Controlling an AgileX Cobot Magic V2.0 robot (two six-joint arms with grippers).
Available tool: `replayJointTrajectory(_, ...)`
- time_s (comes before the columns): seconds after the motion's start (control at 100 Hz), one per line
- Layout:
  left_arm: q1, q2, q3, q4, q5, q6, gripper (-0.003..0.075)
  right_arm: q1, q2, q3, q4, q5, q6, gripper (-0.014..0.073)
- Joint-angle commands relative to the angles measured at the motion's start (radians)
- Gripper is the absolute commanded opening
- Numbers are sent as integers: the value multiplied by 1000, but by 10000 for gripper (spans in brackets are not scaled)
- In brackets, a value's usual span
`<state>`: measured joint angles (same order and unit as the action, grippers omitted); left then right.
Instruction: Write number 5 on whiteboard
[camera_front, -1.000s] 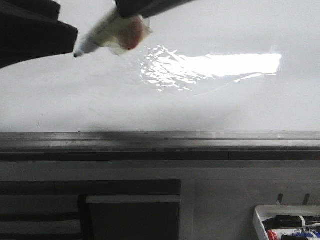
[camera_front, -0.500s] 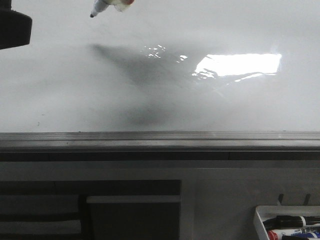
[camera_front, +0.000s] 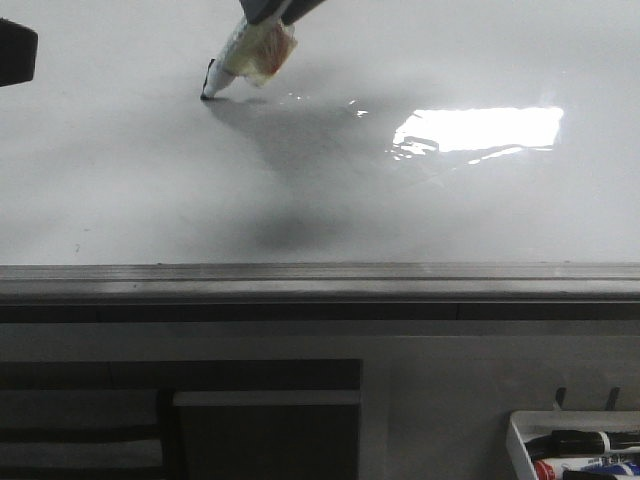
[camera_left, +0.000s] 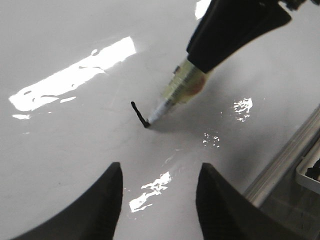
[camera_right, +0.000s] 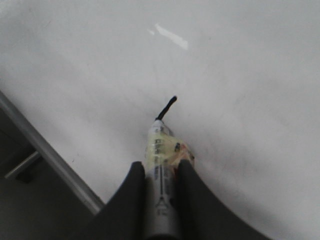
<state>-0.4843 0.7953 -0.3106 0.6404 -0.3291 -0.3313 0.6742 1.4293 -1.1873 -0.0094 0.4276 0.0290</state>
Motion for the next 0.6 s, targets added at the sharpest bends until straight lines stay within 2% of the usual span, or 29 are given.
replayJointTrajectory(0.0, 11, -7, -27, -30, -76, -9, 318, -4, -27, 25, 1, -30, -9, -61)
replayJointTrajectory(0.19, 13, -7, -27, -30, -76, -9, 318, -8, -48, 55, 2, -60, -9, -61)
replayJointTrajectory(0.36, 13, -7, -27, -30, -76, -9, 318, -9, -105, 57, -27, 58, -9, -61)
replayJointTrajectory(0.43, 13, -7, -27, -30, -76, -9, 318, -2, -107, 64, 9, 78, -9, -61)
replayJointTrajectory(0.59, 13, -7, -27, -30, -76, -9, 318, 70, -42, 72, 29, 7, -9, -61)
